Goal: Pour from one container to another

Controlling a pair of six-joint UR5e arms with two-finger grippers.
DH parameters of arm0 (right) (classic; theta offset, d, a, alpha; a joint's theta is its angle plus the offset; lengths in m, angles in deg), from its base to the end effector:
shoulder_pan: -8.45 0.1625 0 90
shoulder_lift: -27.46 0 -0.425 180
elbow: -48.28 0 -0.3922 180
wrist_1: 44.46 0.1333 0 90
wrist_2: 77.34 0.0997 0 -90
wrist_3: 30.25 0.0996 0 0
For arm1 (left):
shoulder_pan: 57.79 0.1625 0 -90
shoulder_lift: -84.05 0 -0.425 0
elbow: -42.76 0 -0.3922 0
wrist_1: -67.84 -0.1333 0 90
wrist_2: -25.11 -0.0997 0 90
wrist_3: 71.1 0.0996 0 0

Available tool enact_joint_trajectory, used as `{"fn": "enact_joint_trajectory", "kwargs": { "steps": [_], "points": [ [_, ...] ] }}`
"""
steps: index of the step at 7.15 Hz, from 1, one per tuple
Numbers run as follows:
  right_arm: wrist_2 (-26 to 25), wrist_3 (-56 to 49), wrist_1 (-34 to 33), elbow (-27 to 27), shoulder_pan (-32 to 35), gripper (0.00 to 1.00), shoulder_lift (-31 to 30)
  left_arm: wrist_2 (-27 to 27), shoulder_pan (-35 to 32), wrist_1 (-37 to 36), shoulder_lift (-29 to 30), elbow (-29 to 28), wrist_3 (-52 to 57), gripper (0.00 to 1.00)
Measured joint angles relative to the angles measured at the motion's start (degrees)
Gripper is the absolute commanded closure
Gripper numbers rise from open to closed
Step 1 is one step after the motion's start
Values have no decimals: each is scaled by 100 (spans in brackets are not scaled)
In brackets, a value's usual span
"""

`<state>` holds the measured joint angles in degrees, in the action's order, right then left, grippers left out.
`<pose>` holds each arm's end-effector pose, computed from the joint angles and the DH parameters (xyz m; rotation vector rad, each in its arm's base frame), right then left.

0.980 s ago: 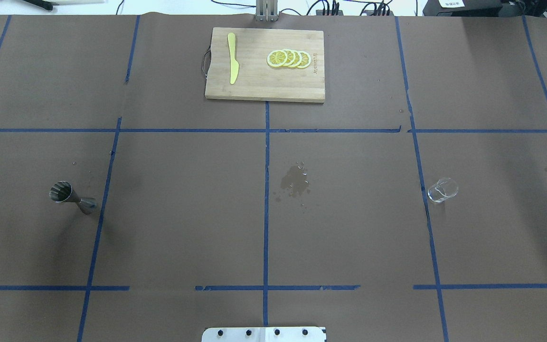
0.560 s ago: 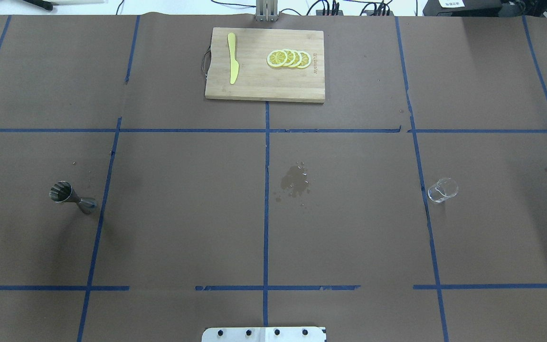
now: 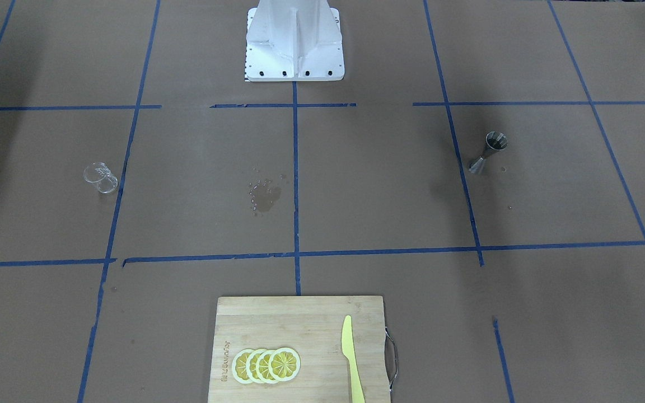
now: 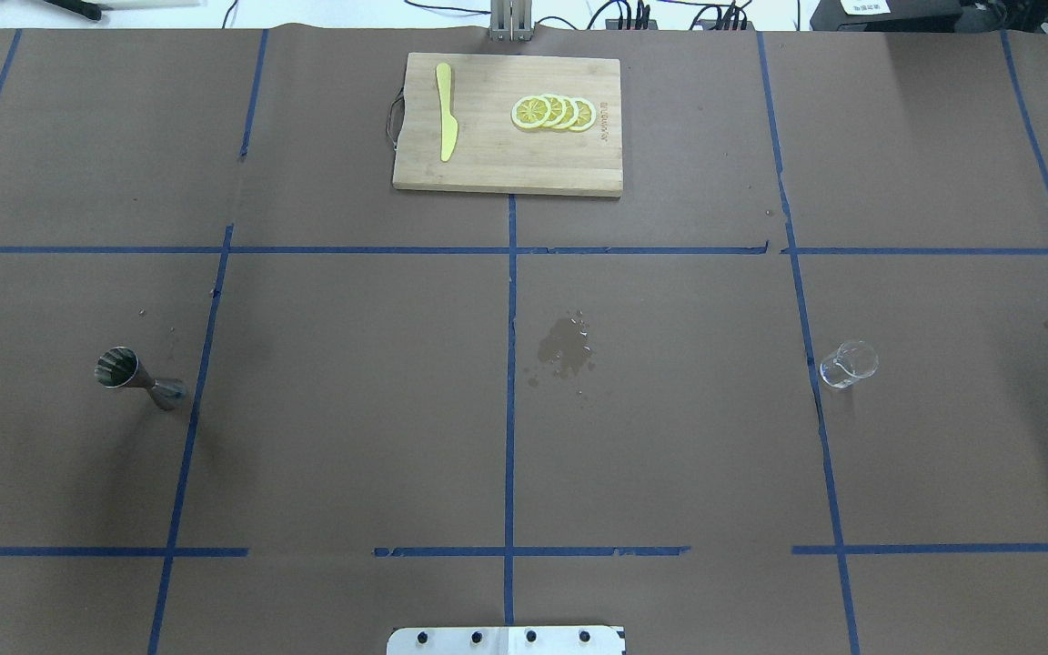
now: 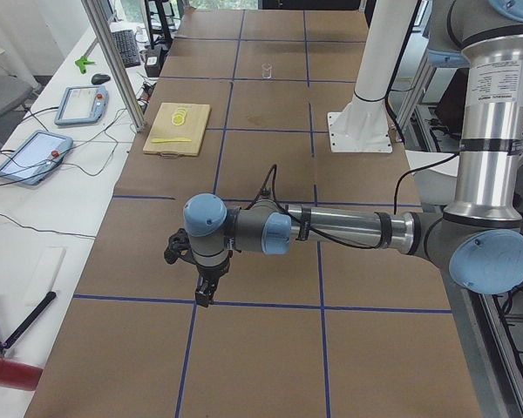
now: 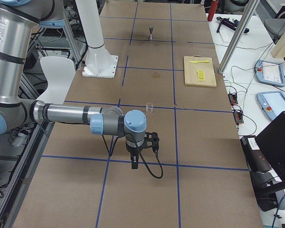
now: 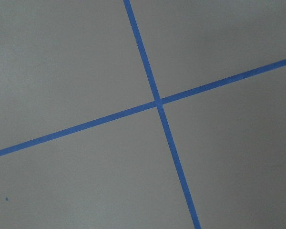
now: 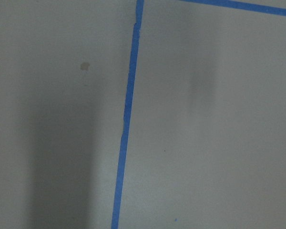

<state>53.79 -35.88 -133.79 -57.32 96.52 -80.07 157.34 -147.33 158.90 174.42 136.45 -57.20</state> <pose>0.0556 -0.3641 0.6582 0.0021 -0.7186 -0.1183 -0.0623 -0.5004 0.6243 0.1714 0.7238 0.2719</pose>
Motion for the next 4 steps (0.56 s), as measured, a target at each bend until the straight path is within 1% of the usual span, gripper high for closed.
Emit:
{"fn": "enact_joint_trajectory", "kwargs": {
  "steps": [2, 4],
  "points": [
    [174, -18, -11, 33, 10, 0, 2, -1, -1, 58, -29, -22, 8, 0],
    [202, -75, 4, 153, 4, 0, -72, 33, 8, 77, -82, 11, 22, 0]
  ]
}}
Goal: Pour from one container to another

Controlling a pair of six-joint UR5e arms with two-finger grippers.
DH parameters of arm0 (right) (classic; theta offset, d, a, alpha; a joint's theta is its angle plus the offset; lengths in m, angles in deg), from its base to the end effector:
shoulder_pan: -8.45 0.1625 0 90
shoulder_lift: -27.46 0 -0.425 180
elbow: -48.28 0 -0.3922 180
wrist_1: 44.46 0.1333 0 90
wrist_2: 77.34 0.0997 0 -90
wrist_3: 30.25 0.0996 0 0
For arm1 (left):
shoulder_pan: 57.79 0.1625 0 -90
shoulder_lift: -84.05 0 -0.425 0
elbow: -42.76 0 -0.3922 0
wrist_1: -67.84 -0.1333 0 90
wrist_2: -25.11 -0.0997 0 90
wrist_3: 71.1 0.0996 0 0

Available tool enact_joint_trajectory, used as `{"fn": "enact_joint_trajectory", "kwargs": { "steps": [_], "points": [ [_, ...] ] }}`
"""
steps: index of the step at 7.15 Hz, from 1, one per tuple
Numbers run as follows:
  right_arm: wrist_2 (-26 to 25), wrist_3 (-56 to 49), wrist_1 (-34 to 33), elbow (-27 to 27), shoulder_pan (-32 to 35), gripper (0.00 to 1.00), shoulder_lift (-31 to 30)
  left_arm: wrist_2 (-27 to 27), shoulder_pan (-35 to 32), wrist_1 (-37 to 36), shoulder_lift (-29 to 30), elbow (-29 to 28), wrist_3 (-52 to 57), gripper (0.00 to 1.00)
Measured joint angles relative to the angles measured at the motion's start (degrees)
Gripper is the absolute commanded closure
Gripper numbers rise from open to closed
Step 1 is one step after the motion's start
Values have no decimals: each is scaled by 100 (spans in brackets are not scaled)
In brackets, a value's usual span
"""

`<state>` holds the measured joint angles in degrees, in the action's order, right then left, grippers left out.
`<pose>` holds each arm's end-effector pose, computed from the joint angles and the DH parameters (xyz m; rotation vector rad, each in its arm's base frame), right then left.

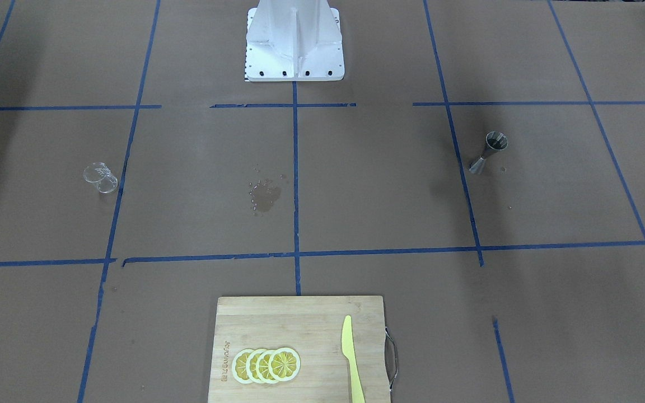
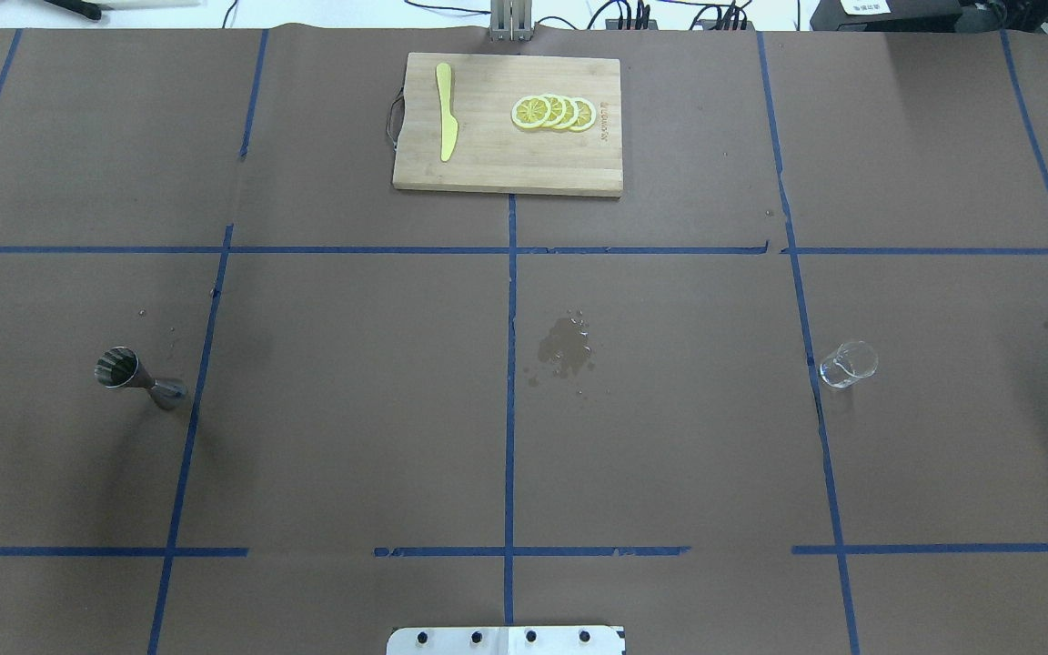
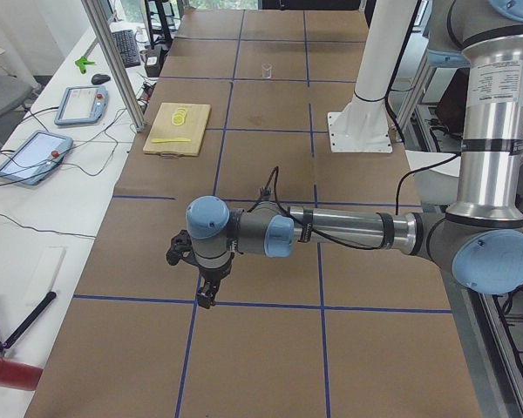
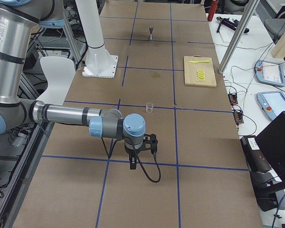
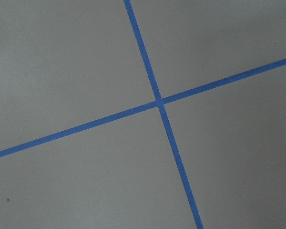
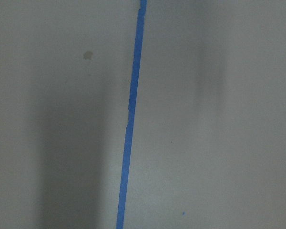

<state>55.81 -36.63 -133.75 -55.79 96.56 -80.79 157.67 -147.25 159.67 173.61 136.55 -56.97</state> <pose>0.0535 -0.3551 0.6733 -0.0282 -0.7550 -0.1146 -0.0613 -0.4948 0.6286 0.1740 0.7293 0.2776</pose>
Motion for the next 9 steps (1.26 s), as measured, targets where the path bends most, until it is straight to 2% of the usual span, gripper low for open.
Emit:
{"fn": "enact_joint_trajectory", "kwargs": {
  "steps": [2, 6, 9],
  "points": [
    [-13, 60, 17, 19, -1, 0, 26, 1, 25, -24, -44, 27, 0, 0],
    [-224, 939, 126, -192, 4, 0, 55, 11, -8, -208, -120, 47, -34, 0],
    [-246, 945, 96, -257, -1, 0, 201, 275, -35, -498, -80, 37, -38, 0]
  ]
}}
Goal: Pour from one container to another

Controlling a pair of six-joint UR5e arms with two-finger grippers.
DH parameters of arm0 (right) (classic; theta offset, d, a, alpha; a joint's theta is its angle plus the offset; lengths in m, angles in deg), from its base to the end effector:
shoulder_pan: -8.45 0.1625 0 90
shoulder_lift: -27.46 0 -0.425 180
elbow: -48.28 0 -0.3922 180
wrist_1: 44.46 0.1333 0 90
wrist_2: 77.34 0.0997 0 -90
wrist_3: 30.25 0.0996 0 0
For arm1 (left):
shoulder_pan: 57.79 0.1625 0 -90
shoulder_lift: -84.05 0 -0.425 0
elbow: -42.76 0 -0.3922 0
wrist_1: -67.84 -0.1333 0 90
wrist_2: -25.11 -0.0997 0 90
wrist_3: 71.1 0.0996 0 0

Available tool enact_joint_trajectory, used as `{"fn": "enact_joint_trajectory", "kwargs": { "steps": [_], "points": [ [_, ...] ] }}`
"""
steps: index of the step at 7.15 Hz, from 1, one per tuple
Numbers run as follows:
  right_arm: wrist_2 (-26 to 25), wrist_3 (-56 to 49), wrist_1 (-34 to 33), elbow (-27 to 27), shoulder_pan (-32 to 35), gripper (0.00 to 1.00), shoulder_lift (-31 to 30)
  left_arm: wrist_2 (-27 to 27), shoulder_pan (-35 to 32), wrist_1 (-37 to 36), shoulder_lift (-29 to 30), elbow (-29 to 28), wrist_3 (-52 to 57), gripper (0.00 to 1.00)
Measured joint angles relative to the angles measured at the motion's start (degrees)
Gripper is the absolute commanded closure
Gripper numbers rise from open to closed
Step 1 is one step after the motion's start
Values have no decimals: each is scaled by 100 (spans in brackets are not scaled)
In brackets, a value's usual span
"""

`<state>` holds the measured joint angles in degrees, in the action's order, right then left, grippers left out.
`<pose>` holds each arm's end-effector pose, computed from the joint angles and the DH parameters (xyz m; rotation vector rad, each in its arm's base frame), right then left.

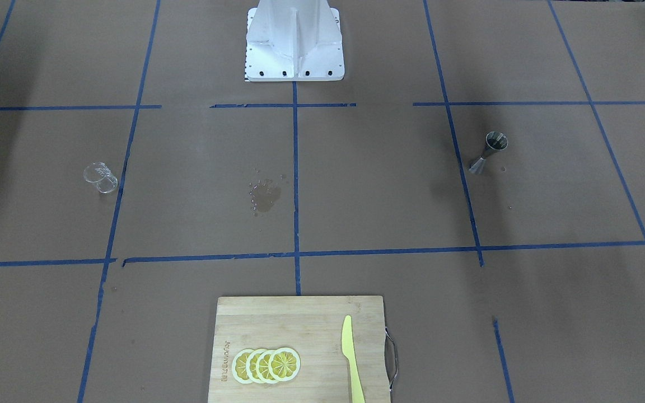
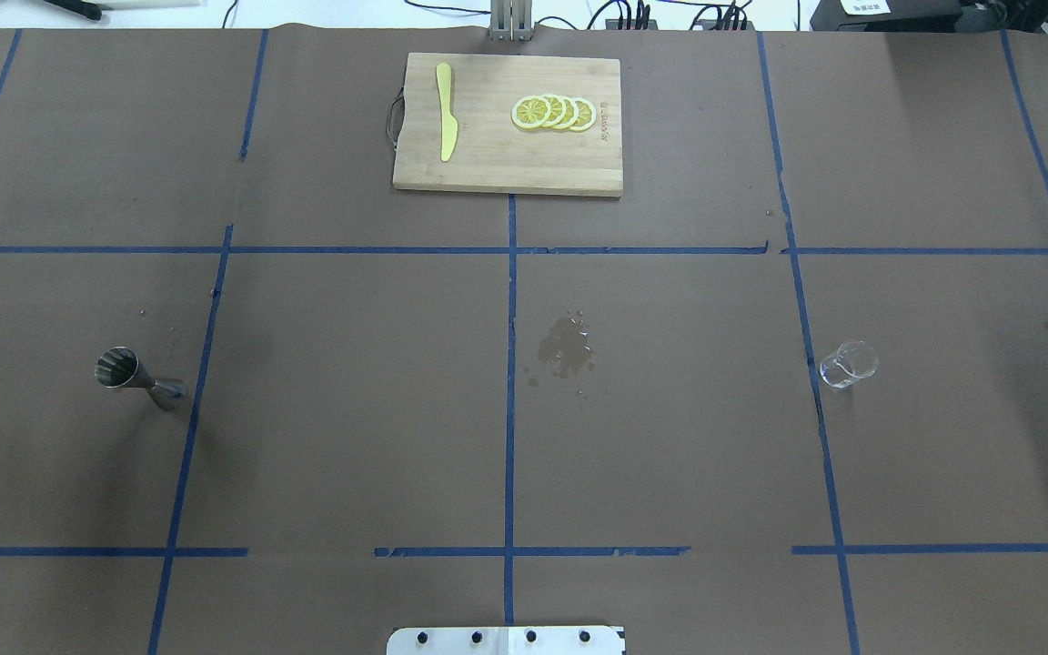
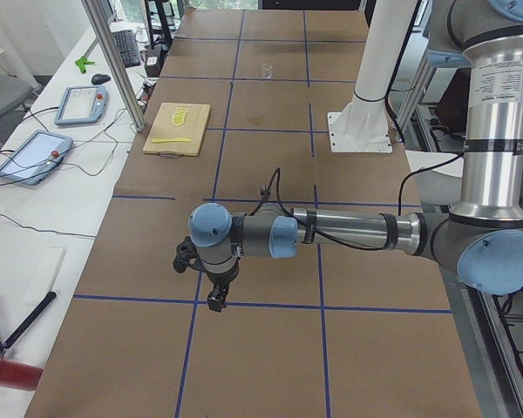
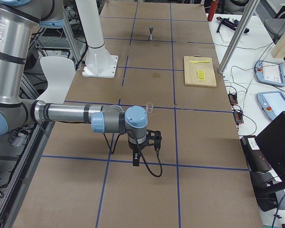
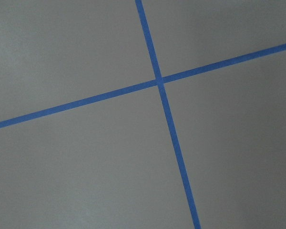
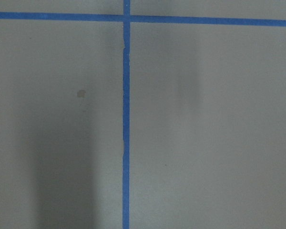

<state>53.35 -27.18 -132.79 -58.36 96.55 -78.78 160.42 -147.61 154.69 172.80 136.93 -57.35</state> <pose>0.0559 -0.3778 0.6397 0.0038 -0.7109 0.0067 -0.0610 -0.4820 0.6379 0.0899 0.7875 0.2287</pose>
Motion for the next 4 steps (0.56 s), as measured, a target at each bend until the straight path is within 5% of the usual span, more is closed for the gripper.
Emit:
{"fn": "enact_joint_trajectory", "kwargs": {
  "steps": [4],
  "points": [
    [208, 12, -88, 32, -3, 0, 128, 25, -1, -77, 19, 37, 1, 0]
  ]
}}
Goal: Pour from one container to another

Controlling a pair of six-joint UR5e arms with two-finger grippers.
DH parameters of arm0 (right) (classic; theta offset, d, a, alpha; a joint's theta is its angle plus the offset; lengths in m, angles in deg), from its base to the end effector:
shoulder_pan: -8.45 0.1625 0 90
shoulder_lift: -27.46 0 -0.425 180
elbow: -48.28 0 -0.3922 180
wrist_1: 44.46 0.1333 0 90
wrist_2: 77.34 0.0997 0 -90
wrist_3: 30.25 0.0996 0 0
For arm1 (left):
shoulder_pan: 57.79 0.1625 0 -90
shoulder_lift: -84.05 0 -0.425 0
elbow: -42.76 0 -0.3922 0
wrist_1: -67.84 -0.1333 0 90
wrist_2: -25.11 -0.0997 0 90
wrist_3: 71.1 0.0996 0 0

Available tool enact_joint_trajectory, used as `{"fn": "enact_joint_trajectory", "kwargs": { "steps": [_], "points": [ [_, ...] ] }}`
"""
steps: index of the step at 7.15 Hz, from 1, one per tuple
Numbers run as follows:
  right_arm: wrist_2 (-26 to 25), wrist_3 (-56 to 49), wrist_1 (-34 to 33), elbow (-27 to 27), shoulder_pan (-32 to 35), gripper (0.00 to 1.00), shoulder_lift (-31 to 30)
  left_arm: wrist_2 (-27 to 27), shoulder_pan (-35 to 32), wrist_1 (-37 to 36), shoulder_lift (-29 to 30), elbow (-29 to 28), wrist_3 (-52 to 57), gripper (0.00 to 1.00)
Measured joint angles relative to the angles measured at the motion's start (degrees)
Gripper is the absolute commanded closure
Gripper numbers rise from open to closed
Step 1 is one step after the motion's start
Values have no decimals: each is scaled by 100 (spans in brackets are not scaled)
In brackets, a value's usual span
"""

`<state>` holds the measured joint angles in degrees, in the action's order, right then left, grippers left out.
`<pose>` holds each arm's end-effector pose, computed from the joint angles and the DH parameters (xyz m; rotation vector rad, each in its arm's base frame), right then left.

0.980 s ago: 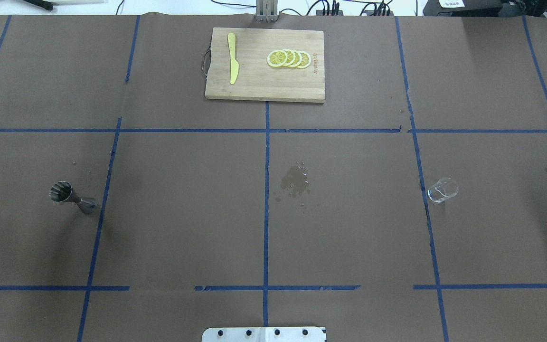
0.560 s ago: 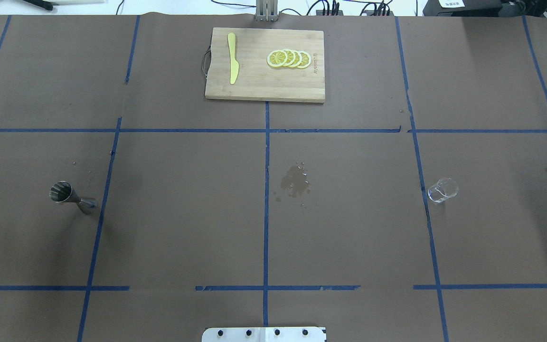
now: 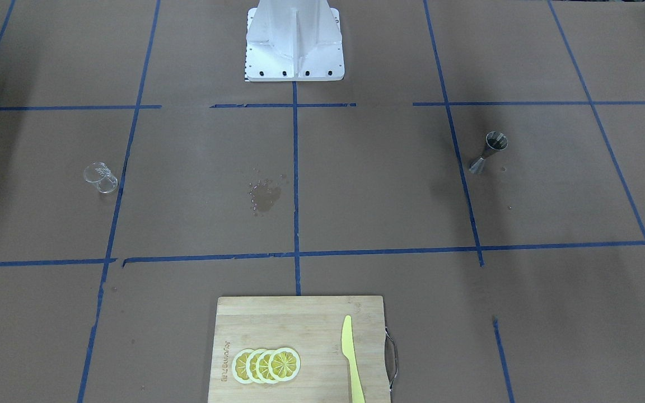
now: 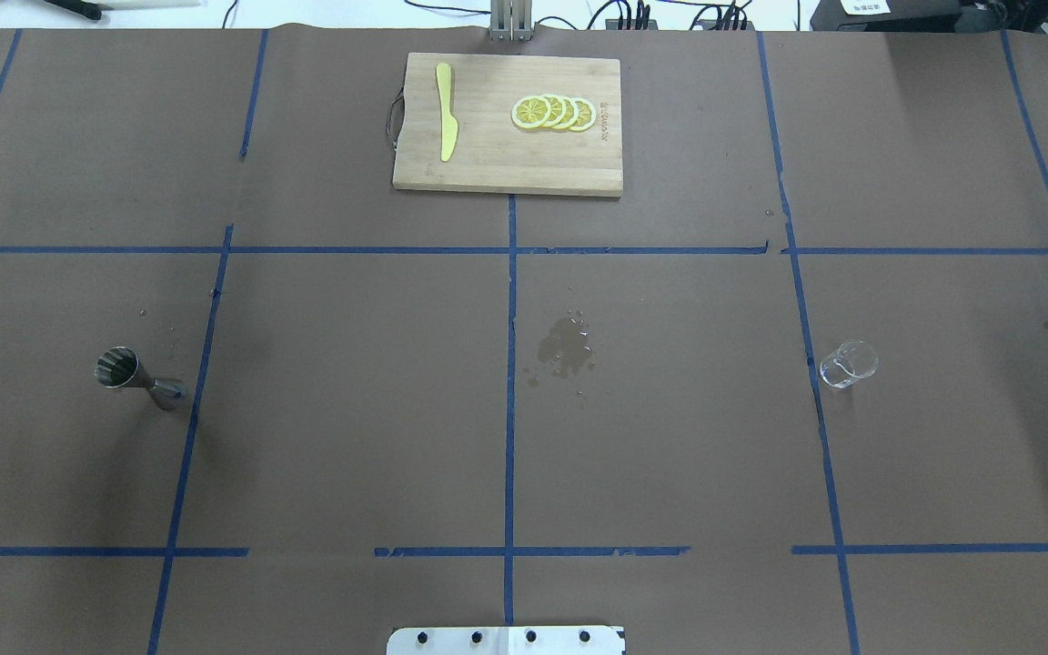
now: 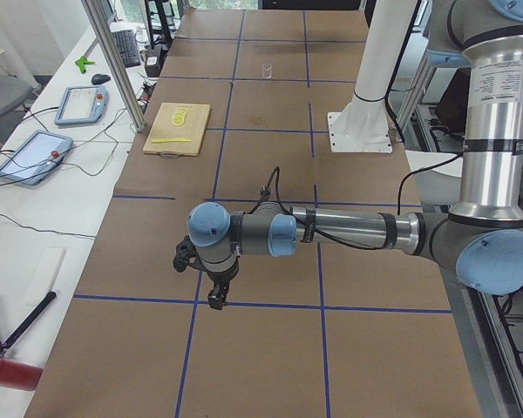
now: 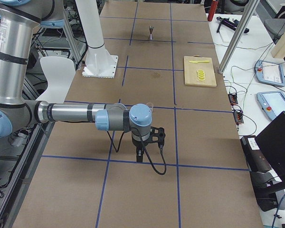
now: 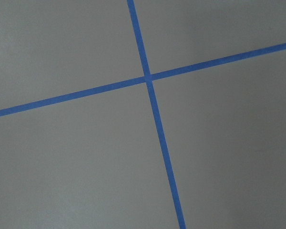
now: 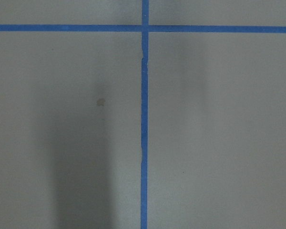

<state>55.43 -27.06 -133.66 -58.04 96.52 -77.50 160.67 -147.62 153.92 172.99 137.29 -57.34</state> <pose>0.0527 -0.3868 0.6331 0.0026 -0.7472 0.0069 -0.0608 -0.4830 0.6342 0.0869 0.7923 0.2270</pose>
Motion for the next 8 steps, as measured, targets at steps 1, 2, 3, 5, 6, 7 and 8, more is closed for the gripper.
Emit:
{"fn": "enact_joint_trajectory", "kwargs": {
  "steps": [1, 2, 3, 5, 6, 7, 8],
  "points": [
    [-3, -2, 16, 13, 0, 0, -8, -5, 0, 11, 2, 22, 6, 0],
    [-1, -7, 20, 26, 0, 0, -20, -3, -1, 28, -9, 48, 23, 0],
    [6, -10, 21, 37, 0, 0, -30, 0, -3, 42, -24, 76, 42, 0],
    [11, -11, 25, 47, 0, 0, -39, -2, -2, 52, -37, 101, 54, 0],
    [11, -12, 26, 49, 0, 0, -41, -3, -3, 53, -45, 111, 55, 0],
    [12, -14, 26, 49, 0, 0, -42, -1, -3, 53, -54, 114, 56, 0],
    [10, -17, 26, 49, 0, 0, -42, 3, -6, 55, -63, 117, 56, 0]
  ]
}}
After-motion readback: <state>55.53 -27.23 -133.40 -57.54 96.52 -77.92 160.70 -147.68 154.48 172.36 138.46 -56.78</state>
